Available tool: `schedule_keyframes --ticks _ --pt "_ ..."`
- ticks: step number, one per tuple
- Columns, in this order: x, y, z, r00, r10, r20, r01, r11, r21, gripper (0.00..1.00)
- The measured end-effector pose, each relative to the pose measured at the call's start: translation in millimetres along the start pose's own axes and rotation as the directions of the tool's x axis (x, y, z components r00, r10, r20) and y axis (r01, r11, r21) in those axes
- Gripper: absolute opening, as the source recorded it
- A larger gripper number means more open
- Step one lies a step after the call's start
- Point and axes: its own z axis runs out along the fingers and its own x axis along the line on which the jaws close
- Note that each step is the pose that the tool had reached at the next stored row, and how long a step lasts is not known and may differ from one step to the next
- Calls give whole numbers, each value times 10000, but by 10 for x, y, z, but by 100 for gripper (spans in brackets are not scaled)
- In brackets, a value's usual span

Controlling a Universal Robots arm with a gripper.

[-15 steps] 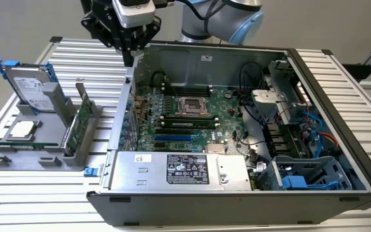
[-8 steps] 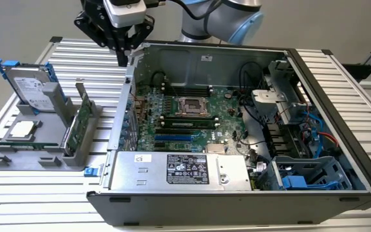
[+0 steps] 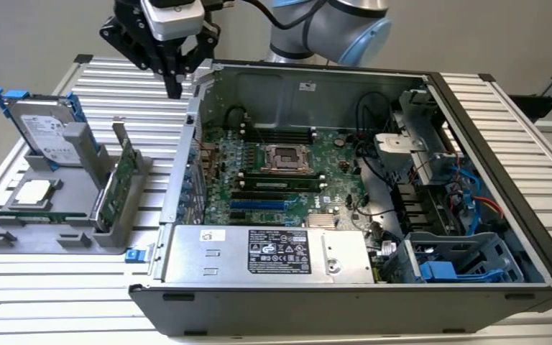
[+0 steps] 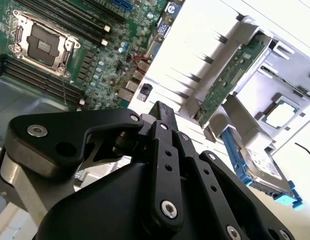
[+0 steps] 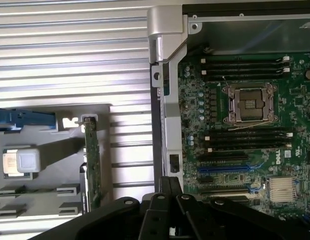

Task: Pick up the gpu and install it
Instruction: 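Reach for the gpu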

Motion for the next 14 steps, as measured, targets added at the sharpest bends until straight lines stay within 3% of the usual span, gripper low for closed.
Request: schedule_keyframes --ticks 14 --pt "149 -10 -3 10000 1 0 -1 10000 0 0"
